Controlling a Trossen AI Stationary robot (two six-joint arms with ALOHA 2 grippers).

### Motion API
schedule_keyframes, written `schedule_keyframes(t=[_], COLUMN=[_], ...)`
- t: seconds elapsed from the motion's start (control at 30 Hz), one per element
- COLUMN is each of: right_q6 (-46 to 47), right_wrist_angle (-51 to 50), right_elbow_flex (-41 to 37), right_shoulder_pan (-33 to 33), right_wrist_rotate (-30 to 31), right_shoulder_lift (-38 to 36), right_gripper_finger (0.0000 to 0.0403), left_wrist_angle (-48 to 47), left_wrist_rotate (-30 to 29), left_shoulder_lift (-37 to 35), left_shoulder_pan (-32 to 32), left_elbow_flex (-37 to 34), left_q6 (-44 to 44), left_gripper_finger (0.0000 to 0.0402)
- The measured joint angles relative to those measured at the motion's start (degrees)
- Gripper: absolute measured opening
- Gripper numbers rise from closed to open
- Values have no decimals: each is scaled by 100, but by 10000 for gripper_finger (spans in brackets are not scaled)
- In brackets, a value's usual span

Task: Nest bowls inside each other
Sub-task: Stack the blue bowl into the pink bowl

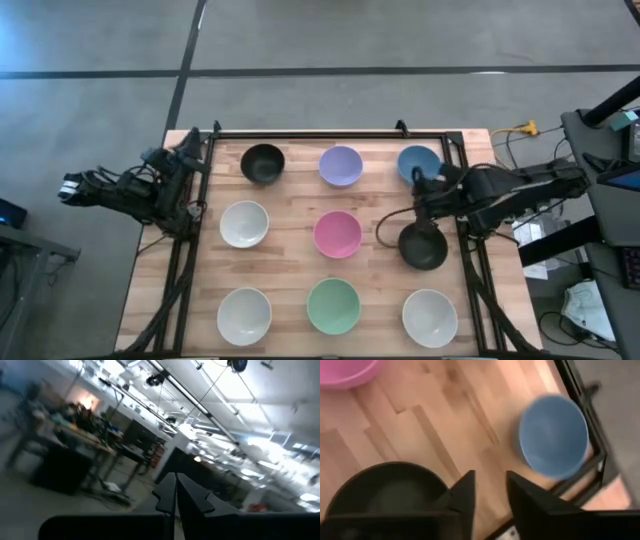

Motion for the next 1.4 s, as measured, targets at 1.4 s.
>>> schedule_keyframes(t=[1.4], right_q6=[-2422], right_wrist_angle=[2787], right_elbow_flex=[-1191], right_shoulder_pan=[-4623], right_wrist_rotate=[-1978], right_shoulder_lift=[2193], right_gripper_finger=[191], left_wrist_angle=[-18], left_wrist_rotate=[7], left_shoulder_lift=[-292], left_shoulder_pan=[18], left_elbow_flex=[100], left_q6=[180], left_gripper_finger=[0])
